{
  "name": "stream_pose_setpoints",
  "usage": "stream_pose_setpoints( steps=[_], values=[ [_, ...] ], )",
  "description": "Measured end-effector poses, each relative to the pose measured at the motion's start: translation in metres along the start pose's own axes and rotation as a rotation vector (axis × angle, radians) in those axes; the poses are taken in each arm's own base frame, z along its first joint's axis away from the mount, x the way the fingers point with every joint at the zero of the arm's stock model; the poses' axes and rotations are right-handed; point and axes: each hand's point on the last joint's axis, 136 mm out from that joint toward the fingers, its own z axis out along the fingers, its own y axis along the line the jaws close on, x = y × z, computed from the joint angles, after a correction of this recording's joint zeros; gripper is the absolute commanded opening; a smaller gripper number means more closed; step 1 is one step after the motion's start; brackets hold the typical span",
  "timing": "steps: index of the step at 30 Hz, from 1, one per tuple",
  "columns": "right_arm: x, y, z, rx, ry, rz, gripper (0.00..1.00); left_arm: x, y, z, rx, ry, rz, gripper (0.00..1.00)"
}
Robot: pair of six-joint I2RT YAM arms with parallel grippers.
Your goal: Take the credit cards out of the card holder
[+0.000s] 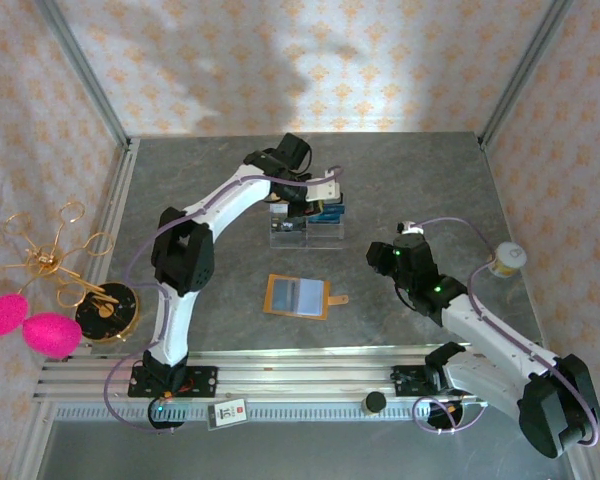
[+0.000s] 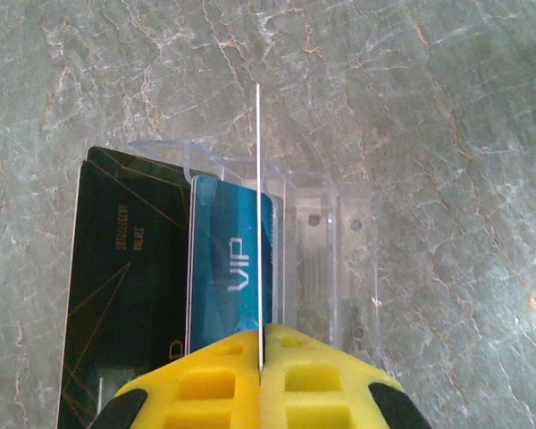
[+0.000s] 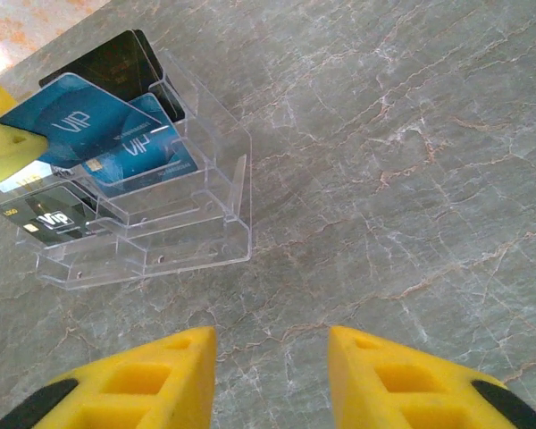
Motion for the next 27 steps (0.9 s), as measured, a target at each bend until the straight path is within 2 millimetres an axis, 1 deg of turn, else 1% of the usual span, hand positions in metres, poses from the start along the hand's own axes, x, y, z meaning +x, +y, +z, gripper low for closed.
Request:
stream_pose_setpoints(
  steps=[4,9,27],
  values=[
    [0.000,0.000,0.000,0.000,0.000,0.000,0.37,-0.001,0.003,0.004,-0.015,0.009,-0.005,0.00],
    [-0.001,-0.001,0.000,0.002,-0.001,0.001,0.37,-0.003,0.010,0.000,-0.044,0.016,-0.010,0.00],
    [-0.002,-0.002,0.001,0.000,0.000,0.000,0.37,0.002,0.013,0.000,-0.061,0.045,-0.011,0.00]
  ],
)
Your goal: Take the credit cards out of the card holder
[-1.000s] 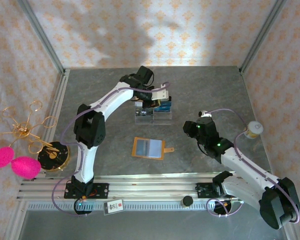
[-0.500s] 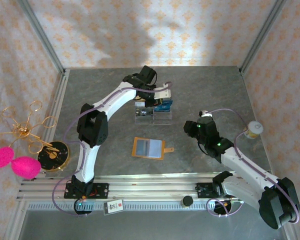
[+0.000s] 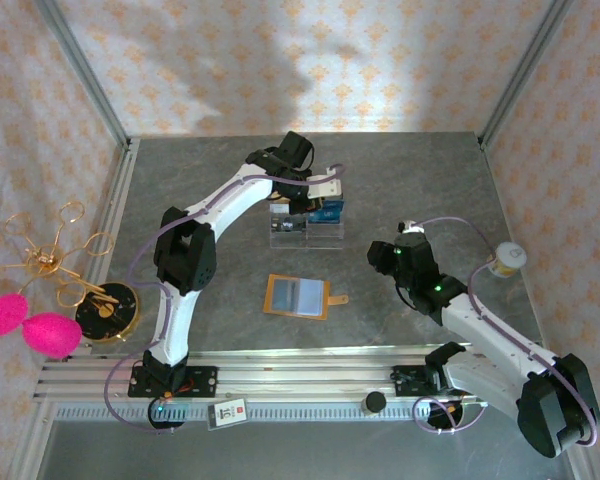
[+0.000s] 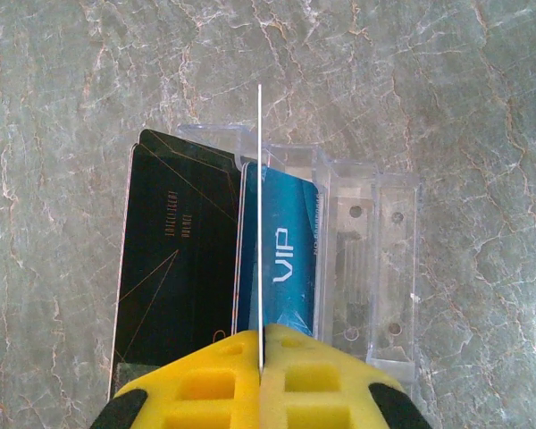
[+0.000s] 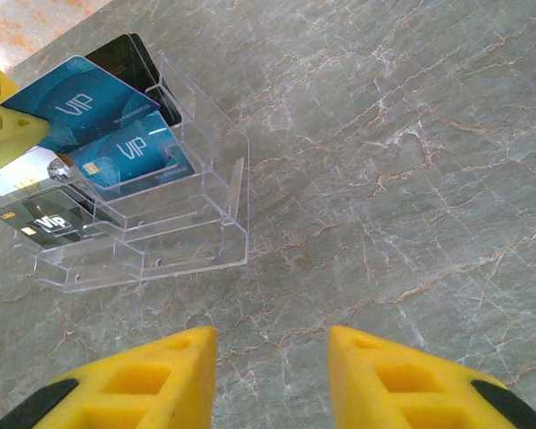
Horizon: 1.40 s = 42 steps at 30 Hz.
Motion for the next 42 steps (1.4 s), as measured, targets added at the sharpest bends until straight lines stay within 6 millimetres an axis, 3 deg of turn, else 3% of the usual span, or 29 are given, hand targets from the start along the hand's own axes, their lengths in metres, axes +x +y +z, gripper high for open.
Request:
stream_pose_setpoints(
  steps=[18,20,22,27,33,37,39,42],
  values=[
    [-0.001,0.001,0.002,-0.003,0.003,0.003,0.37,0.015,-0.006,0.012,0.021,0.046,-0.017,0.00],
    [-0.001,0.001,0.002,-0.003,0.004,0.003,0.37,0.015,-0.006,0.012,0.019,0.047,-0.024,0.14],
    [-0.001,0.001,0.002,-0.004,0.004,0.003,0.37,0.016,-0.005,0.012,0.018,0.048,-0.032,0.21],
    [-0.001,0.003,0.002,-0.012,0.005,0.003,0.38,0.015,-0.003,0.012,0.005,0.049,-0.058,0.24],
    [0.002,0.008,0.003,-0.043,0.023,-0.009,0.48,0.003,0.013,0.008,-0.058,0.002,-0.146,0.23],
    [0.013,0.017,0.007,-0.093,0.078,-0.046,0.50,-0.028,0.024,-0.022,-0.130,-0.137,-0.226,0.25],
    [0.020,0.026,0.008,-0.111,0.101,-0.087,0.51,-0.046,0.027,-0.056,-0.198,-0.243,-0.274,0.31],
    [0.036,0.063,0.007,-0.187,0.145,-0.181,0.51,-0.069,0.020,-0.126,-0.323,-0.446,-0.360,0.40]
  ],
)
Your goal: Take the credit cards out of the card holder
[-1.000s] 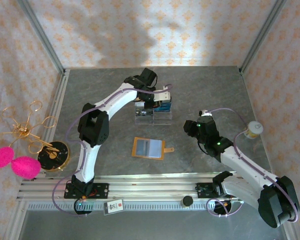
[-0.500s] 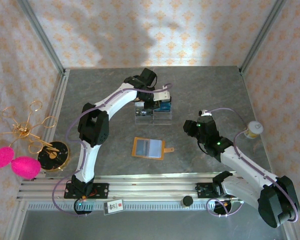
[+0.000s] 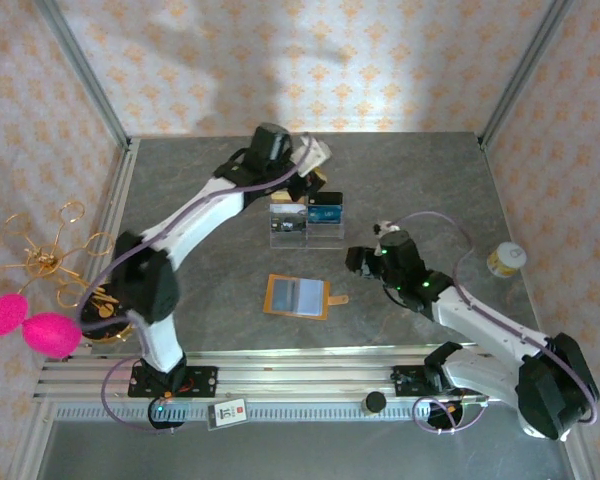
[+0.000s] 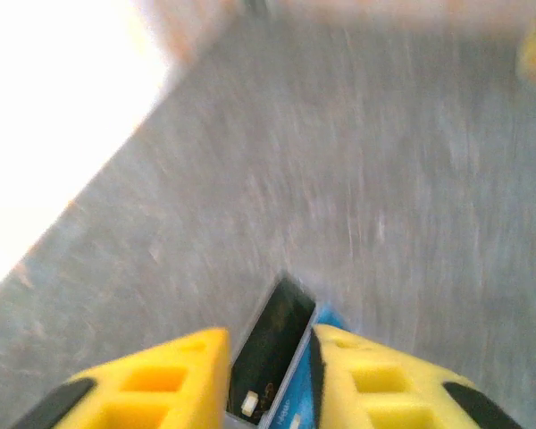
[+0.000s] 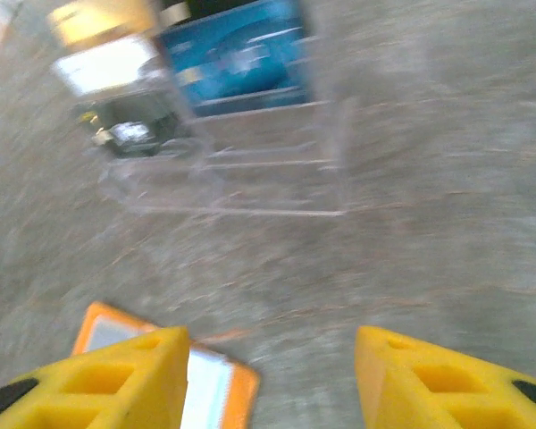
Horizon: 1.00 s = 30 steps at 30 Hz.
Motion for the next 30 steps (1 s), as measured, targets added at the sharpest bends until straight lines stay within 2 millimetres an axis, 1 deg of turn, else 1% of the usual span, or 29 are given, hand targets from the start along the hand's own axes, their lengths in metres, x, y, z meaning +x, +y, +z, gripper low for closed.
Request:
stream_pose_setpoints(
  steps=[2,4,5,6,7,9,11,13,14,15,16,17,20,22,24,27,30],
  values=[
    [0.008,0.028,0.007,-0.050,0.026,-0.060,0.51,-0.027,0.001,-0.041,-0.079,-0.156,-0.081,0.42],
    [0.023,0.048,0.016,-0.072,0.062,-0.121,0.51,-0.038,0.001,-0.072,-0.134,-0.269,-0.177,0.42],
    [0.033,0.057,0.022,-0.070,0.086,-0.158,0.51,-0.037,0.001,-0.083,-0.153,-0.319,-0.231,0.42],
    [0.042,0.064,0.027,-0.068,0.108,-0.190,0.51,-0.030,-0.001,-0.091,-0.166,-0.352,-0.285,0.42],
    [0.052,0.071,0.033,-0.064,0.129,-0.227,0.51,-0.016,-0.004,-0.095,-0.175,-0.365,-0.347,0.41],
    [0.068,0.081,0.044,-0.052,0.164,-0.288,0.51,0.023,-0.011,-0.094,-0.190,-0.337,-0.463,0.40],
    [0.082,0.088,0.057,-0.028,0.189,-0.348,0.51,0.077,-0.020,-0.090,-0.213,-0.260,-0.588,0.40],
    [0.094,0.094,0.069,-0.005,0.204,-0.401,0.51,0.119,-0.031,-0.092,-0.238,-0.192,-0.680,0.39],
    [0.099,0.098,0.075,0.005,0.210,-0.427,0.51,0.136,-0.035,-0.096,-0.252,-0.167,-0.718,0.39],
    [0.103,0.101,0.080,0.013,0.212,-0.450,0.51,0.145,-0.038,-0.101,-0.265,-0.156,-0.745,0.39],
    [0.107,0.106,0.084,0.018,0.214,-0.473,0.51,0.151,-0.039,-0.107,-0.281,-0.154,-0.768,0.39],
    [0.109,0.110,0.088,0.023,0.212,-0.489,0.50,0.152,-0.039,-0.113,-0.296,-0.163,-0.783,0.40],
    [0.112,0.120,0.099,0.039,0.199,-0.529,0.50,0.145,-0.035,-0.136,-0.346,-0.223,-0.808,0.41],
    [0.112,0.123,0.105,0.059,0.191,-0.538,0.50,0.141,-0.033,-0.149,-0.378,-0.257,-0.816,0.42],
    [0.113,0.119,0.110,0.087,0.189,-0.544,0.50,0.142,-0.031,-0.158,-0.406,-0.273,-0.825,0.42],
    [0.121,0.106,0.118,0.140,0.211,-0.555,0.49,0.149,-0.031,-0.162,-0.428,-0.271,-0.836,0.40],
    [0.119,0.110,0.122,0.149,0.199,-0.543,0.45,0.163,-0.033,-0.159,-0.438,-0.240,-0.854,0.39]
  ],
)
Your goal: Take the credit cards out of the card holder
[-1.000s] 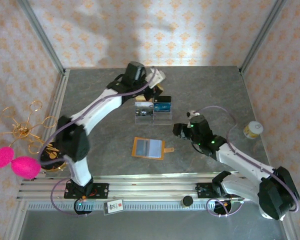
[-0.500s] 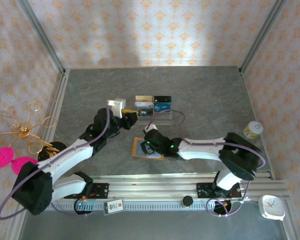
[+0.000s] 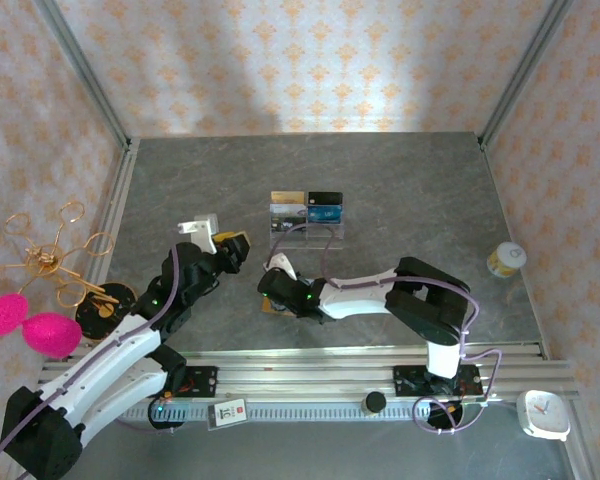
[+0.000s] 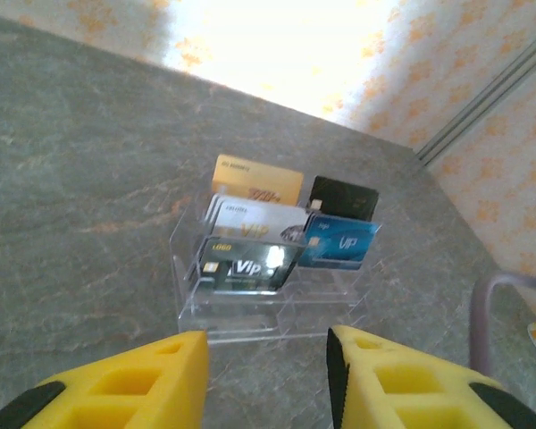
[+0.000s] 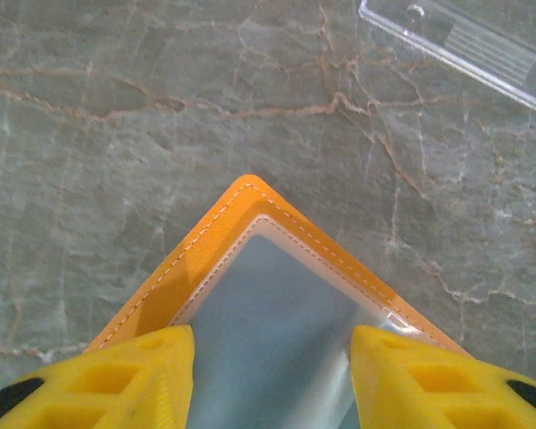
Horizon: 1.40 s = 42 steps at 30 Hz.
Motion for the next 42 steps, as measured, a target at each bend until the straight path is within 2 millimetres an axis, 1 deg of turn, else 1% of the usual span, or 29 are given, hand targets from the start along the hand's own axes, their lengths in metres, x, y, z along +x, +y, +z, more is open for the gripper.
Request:
stream_pose_setpoints(
  steps=[2,4,7,9,11,13,14,20,24,28,30,35,36,38,39,40,42],
  values=[
    [0.001,0.000,0.001,0.003,0.001,0.013,0.37,0.008,0.005,0.001,-0.013,0.021,-0.004,0.38],
    [0.001,0.001,0.001,-0.004,0.001,0.027,0.26,0.013,0.007,0.002,-0.019,0.038,-0.005,0.38],
    [0.003,0.003,0.001,-0.019,-0.004,0.048,0.14,0.019,0.007,0.003,-0.008,0.057,-0.007,0.38],
    [0.003,0.003,0.000,-0.026,-0.009,0.060,0.07,0.024,0.005,0.003,0.008,0.073,-0.010,0.37],
    [0.004,0.002,-0.001,-0.033,-0.014,0.065,0.04,0.030,0.005,0.003,0.021,0.089,-0.016,0.35],
    [0.006,0.001,-0.004,-0.041,-0.019,0.069,0.00,0.041,0.007,0.004,0.027,0.116,-0.033,0.29],
    [0.008,0.001,-0.006,-0.048,-0.019,0.073,0.00,0.046,0.008,0.004,0.030,0.128,-0.036,0.27],
    [0.020,-0.005,-0.025,-0.136,-0.028,0.096,0.00,0.095,0.014,0.007,0.028,0.254,-0.054,0.13],
    [0.014,-0.007,-0.037,-0.202,-0.064,0.132,0.00,0.120,0.008,0.009,0.045,0.324,-0.056,0.05],
    [0.007,-0.004,-0.044,-0.245,-0.098,0.157,0.00,0.141,0.000,0.014,0.065,0.385,-0.042,0.03],
    [0.006,-0.003,-0.046,-0.261,-0.105,0.167,0.00,0.151,-0.002,0.016,0.069,0.415,-0.040,0.00],
    [0.009,-0.004,-0.050,-0.279,-0.118,0.195,0.01,0.171,0.005,0.023,0.030,0.484,-0.036,0.00],
    [0.009,-0.005,-0.051,-0.283,-0.121,0.201,0.07,0.175,0.005,0.024,0.025,0.495,-0.035,0.00],
    [0.008,-0.005,-0.054,-0.292,-0.129,0.215,0.24,0.181,0.001,0.026,0.033,0.517,-0.029,0.00],
    [0.006,-0.005,-0.055,-0.295,-0.135,0.222,0.29,0.184,-0.003,0.027,0.043,0.532,-0.025,0.00],
    [0.005,-0.005,-0.057,-0.298,-0.141,0.229,0.32,0.188,-0.009,0.028,0.055,0.546,-0.021,0.00],
    [-0.001,-0.008,-0.065,-0.303,-0.168,0.254,0.35,0.193,-0.022,0.030,0.085,0.570,-0.008,0.00]
  ],
)
